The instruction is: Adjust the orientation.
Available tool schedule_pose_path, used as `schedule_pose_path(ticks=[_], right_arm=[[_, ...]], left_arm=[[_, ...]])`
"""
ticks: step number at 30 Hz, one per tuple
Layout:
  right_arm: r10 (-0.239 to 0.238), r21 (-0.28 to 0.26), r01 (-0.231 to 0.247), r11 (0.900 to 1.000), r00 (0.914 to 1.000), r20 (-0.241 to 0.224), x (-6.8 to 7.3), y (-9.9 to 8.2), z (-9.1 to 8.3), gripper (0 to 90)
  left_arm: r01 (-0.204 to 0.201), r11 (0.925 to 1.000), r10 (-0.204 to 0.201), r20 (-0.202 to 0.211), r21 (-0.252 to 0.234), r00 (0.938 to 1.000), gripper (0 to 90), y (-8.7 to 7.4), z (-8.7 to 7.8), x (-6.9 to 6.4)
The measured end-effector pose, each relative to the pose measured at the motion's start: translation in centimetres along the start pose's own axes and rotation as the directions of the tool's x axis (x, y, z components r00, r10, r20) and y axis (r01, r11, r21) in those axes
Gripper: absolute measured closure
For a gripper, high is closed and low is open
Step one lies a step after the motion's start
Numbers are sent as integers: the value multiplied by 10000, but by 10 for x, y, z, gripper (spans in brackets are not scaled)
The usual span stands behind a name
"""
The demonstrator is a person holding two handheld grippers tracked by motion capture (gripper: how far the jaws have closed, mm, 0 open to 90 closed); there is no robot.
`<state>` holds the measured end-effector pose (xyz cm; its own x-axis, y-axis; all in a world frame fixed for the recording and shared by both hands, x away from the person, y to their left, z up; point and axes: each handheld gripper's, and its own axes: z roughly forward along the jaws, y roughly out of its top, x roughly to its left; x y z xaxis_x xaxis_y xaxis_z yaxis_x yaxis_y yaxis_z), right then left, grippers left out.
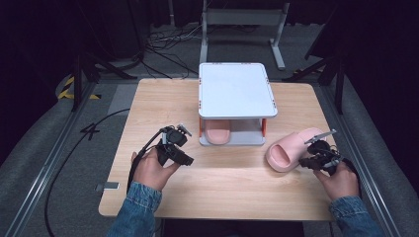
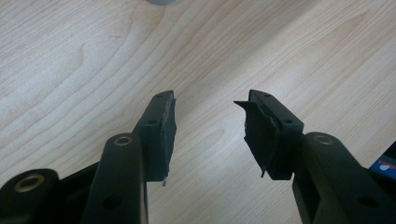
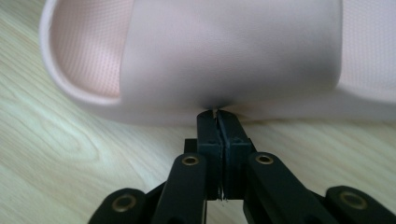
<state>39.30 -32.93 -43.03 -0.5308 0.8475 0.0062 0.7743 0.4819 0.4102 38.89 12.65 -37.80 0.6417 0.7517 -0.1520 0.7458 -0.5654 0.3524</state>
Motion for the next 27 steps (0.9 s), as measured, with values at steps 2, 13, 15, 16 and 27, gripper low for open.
schedule_pose_path(ticks=[2, 13, 15, 16, 27], right_arm=[[-74, -100, 74, 9999, 10000, 15, 1, 7, 3, 877], [140, -1031, -103, 9946, 9993, 351, -11, 6, -34, 862], [492, -1461, -401, 9885, 9970, 592, -24, 12, -46, 858], [529, -1492, -423, 9879, 9963, 679, -27, 15, -48, 858], [-19, -250, 44, 9997, 9949, 1012, -35, 47, -15, 853]], left_arm=[[17, 10000, -17, -29, -26, 10000, 530, -1, 0, 0], [-3, 10000, 3, -8, 65, 10000, 526, 1, 3, 2], [-18, 9999, 18, 0, 110, 10000, 526, 1, 3, 1], [-13, 9999, 13, 6, 104, 10000, 526, 1, 3, 2], [68, 10000, -69, 67, 39, 10000, 526, 0, 3, 6]])
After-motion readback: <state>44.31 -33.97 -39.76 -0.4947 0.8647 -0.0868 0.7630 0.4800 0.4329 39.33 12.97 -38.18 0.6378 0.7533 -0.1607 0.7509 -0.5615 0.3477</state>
